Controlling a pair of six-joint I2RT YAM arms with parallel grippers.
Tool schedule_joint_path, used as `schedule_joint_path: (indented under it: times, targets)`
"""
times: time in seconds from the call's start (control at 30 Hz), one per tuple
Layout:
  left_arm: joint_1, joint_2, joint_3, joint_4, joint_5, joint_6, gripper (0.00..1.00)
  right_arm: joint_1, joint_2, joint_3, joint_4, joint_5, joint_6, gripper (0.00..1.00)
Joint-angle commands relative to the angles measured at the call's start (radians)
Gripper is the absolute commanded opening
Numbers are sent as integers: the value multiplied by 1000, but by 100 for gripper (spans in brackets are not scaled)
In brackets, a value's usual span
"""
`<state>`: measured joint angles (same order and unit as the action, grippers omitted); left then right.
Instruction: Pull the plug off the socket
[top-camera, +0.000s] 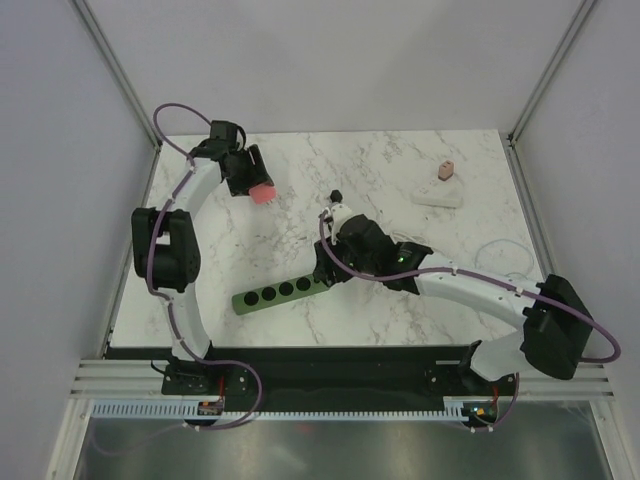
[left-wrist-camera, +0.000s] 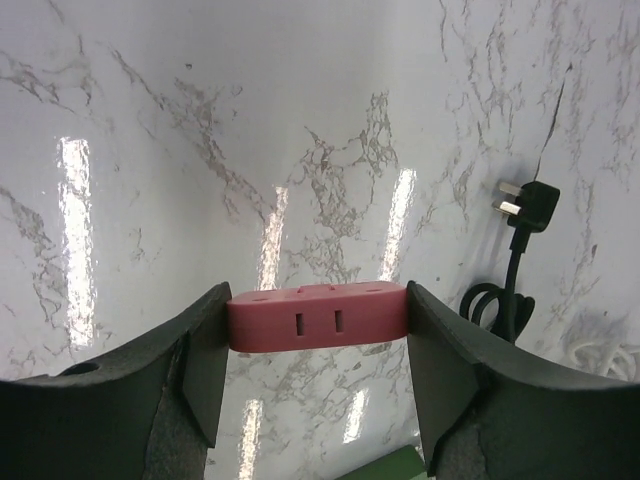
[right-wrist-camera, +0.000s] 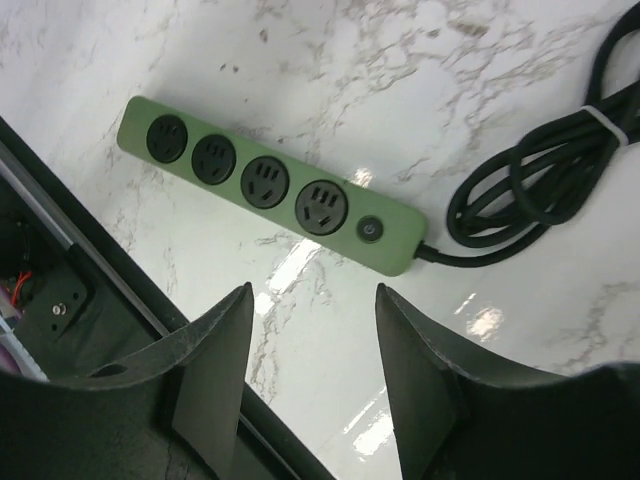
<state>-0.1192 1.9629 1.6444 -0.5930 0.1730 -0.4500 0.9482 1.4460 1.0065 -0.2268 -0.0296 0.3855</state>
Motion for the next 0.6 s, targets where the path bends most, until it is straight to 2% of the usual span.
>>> schedule_joint_path:
  times: [0.0,0.13,0.23,0.33,0.37,0.53,0.57]
  targets:
    - [-4,77,115,-102,59,100,10,-46,-65,-32,-51,7,-45,60]
    - [-8,175,235,-191,57,134,11,-95,-116,-86,-54,8,-68,62]
    - [-8,209,247,-195,43,132,14,-126,-121,-120,-52,-1,-63,62]
    - [-8,249,273,-200,33,151,29,-126,-133,-152,-39,-42,-39,62]
    - [-8,257,279,-205,13,154,42,-126,-145,-175,-19,-56,-31,63]
    - [-5,281,319,-208,-49,174,70,-126,-157,-215,9,-108,9,63]
    - [-5,281,327,-209,-75,175,80,-126,-160,-227,15,-122,18,63]
